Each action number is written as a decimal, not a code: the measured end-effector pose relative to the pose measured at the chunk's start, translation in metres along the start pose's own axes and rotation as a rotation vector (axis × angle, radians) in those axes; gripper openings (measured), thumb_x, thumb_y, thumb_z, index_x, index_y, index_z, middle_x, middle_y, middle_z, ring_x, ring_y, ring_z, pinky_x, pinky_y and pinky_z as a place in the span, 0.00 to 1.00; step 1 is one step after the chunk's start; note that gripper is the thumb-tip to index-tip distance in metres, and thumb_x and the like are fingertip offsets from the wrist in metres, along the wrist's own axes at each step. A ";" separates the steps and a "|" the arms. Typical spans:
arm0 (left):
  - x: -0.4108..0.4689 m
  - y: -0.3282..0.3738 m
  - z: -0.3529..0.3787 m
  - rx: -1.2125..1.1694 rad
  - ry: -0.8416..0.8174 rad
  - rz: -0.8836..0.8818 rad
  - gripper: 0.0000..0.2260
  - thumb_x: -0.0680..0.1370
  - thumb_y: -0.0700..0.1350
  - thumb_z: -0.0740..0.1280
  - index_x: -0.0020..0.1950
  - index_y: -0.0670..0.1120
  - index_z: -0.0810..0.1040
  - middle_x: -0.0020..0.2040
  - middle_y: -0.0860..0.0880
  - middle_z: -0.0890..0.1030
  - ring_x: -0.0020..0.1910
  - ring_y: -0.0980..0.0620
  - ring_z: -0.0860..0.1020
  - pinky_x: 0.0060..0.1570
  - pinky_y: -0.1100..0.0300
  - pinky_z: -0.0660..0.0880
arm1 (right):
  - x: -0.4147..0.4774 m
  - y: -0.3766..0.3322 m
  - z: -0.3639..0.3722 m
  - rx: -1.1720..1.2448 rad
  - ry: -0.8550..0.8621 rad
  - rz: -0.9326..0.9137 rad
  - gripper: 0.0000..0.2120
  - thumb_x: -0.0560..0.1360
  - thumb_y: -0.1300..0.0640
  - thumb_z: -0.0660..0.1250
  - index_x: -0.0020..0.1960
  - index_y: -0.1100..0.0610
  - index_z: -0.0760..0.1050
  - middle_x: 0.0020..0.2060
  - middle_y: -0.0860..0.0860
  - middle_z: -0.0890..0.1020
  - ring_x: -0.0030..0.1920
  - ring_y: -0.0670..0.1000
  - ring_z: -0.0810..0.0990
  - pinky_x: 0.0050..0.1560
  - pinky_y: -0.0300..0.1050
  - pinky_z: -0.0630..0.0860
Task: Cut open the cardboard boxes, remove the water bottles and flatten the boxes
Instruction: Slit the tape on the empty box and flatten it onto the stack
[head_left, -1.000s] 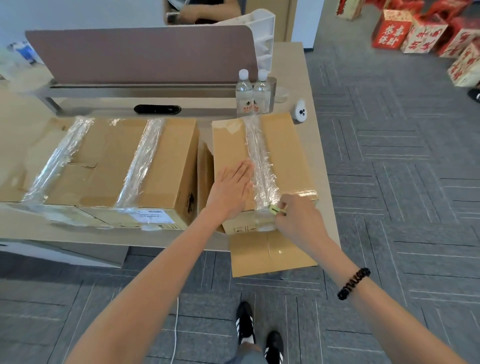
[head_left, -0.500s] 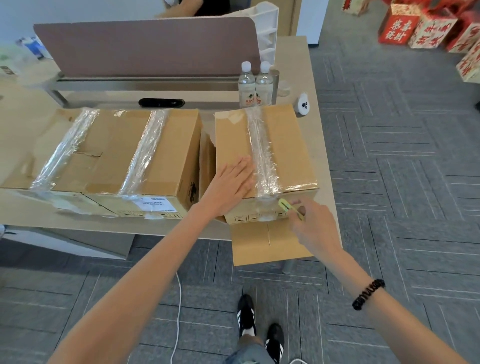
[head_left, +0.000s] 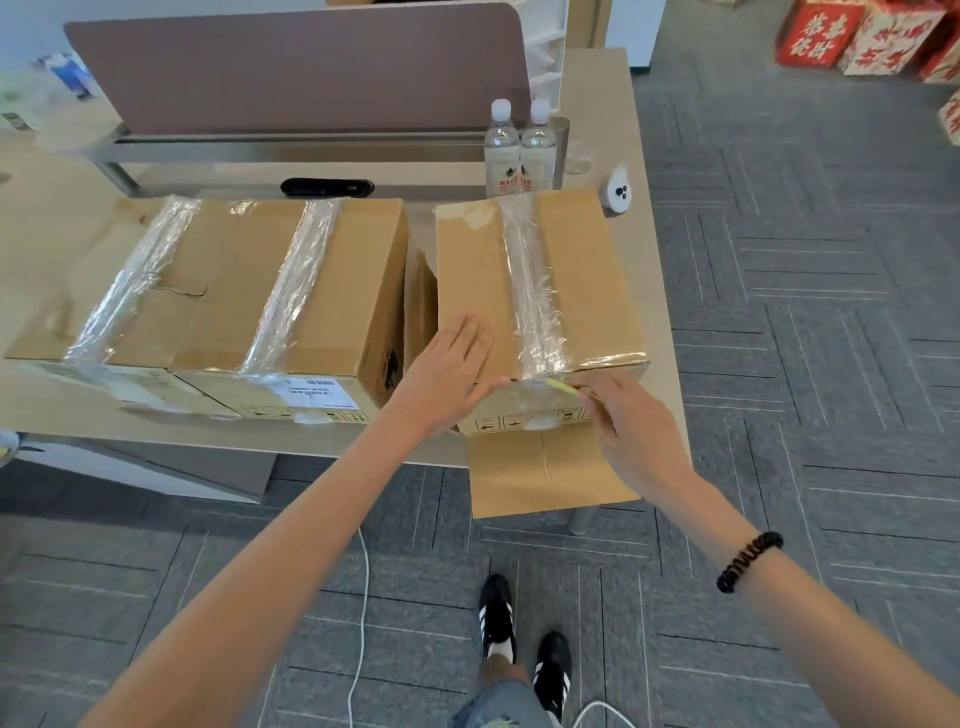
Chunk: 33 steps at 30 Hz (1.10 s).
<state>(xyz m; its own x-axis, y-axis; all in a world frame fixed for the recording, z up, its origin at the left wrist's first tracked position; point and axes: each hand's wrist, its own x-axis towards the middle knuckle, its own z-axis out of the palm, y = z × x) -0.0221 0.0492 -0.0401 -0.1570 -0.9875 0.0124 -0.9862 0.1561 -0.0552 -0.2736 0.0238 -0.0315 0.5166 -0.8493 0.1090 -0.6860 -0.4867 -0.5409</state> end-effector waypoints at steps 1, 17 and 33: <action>0.001 -0.001 0.000 0.047 0.020 0.020 0.37 0.81 0.64 0.41 0.77 0.36 0.60 0.76 0.37 0.64 0.77 0.40 0.60 0.75 0.49 0.58 | -0.001 0.000 0.003 -0.003 0.003 -0.021 0.12 0.82 0.56 0.59 0.64 0.50 0.73 0.53 0.48 0.77 0.40 0.49 0.76 0.38 0.46 0.73; 0.012 -0.005 0.020 0.223 0.202 0.159 0.32 0.85 0.59 0.42 0.76 0.33 0.56 0.67 0.28 0.71 0.67 0.32 0.71 0.65 0.43 0.72 | 0.002 0.009 0.023 0.099 -0.029 -0.116 0.12 0.79 0.57 0.64 0.61 0.50 0.72 0.52 0.43 0.75 0.39 0.46 0.74 0.37 0.46 0.74; 0.015 -0.003 0.031 0.310 0.258 0.206 0.29 0.86 0.54 0.42 0.76 0.32 0.58 0.66 0.25 0.70 0.66 0.27 0.71 0.62 0.39 0.73 | -0.002 -0.006 0.040 0.027 0.063 -0.079 0.10 0.80 0.52 0.58 0.57 0.58 0.70 0.42 0.47 0.75 0.27 0.49 0.71 0.26 0.44 0.68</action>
<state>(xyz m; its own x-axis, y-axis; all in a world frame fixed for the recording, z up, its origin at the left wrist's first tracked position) -0.0197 0.0333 -0.0706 -0.3946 -0.8931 0.2162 -0.8772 0.2960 -0.3781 -0.2498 0.0368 -0.0620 0.5348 -0.8200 0.2037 -0.6298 -0.5476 -0.5509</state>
